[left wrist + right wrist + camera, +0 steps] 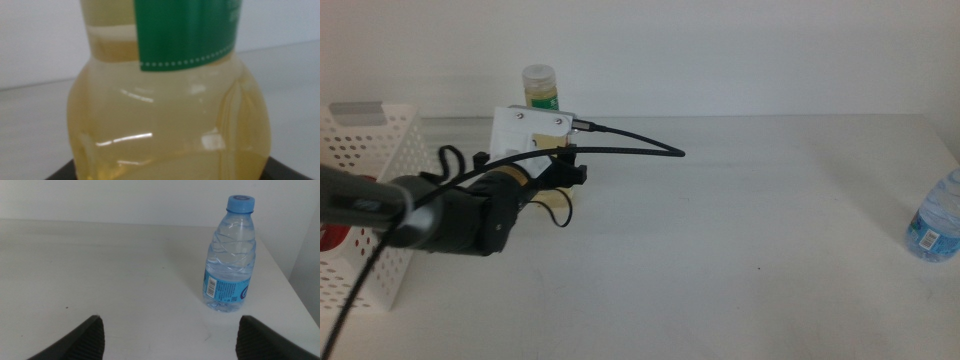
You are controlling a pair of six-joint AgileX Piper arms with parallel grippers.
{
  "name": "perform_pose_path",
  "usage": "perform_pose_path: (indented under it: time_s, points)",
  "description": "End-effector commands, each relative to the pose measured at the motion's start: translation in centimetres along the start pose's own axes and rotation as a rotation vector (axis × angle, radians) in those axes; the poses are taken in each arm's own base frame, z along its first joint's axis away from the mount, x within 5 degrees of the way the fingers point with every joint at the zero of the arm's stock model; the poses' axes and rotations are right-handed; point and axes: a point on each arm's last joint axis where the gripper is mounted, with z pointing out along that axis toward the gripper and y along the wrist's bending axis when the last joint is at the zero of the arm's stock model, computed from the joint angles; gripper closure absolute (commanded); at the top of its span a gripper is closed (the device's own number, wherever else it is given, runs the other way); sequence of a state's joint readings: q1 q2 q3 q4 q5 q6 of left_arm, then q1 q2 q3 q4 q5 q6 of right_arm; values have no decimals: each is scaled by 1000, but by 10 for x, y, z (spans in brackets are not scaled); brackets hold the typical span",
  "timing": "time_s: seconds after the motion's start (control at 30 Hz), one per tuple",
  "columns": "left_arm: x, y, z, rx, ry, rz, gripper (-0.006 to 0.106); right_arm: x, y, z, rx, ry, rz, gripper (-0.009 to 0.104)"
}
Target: Use arms to grab the bottles and put them into the dustbin to the left of the table.
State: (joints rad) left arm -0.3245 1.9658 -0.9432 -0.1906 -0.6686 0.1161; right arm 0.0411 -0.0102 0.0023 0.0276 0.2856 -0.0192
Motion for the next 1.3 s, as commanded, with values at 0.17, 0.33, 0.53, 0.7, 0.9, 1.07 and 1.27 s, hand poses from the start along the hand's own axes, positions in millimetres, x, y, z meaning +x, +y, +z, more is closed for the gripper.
perform_pose_path:
  time_s: [0.17,0.33,0.53,0.7,0.9,1.07,1.27]
  points:
    - [-76,1,-61,33,-179,-3,79,-17,0,-6,10,-133,-22,19]
    - [-99,1,-96,69,-54,-15,79,-17,0,-6,10,-133,-22,19]
    - [-122,5,-127,95,69,-54,79,-17,0,-6,10,-133,-22,19]
    - [-141,14,-143,109,285,-76,79,-17,0,-6,10,-133,-22,19]
    - [-167,33,-157,94,510,-95,79,-17,0,-6,10,-133,-22,19]
    - [-178,51,-163,53,580,-99,79,-17,0,-6,10,-133,-22,19]
    - [-190,87,-173,-19,646,-104,79,-17,0,-6,10,-133,-22,19]
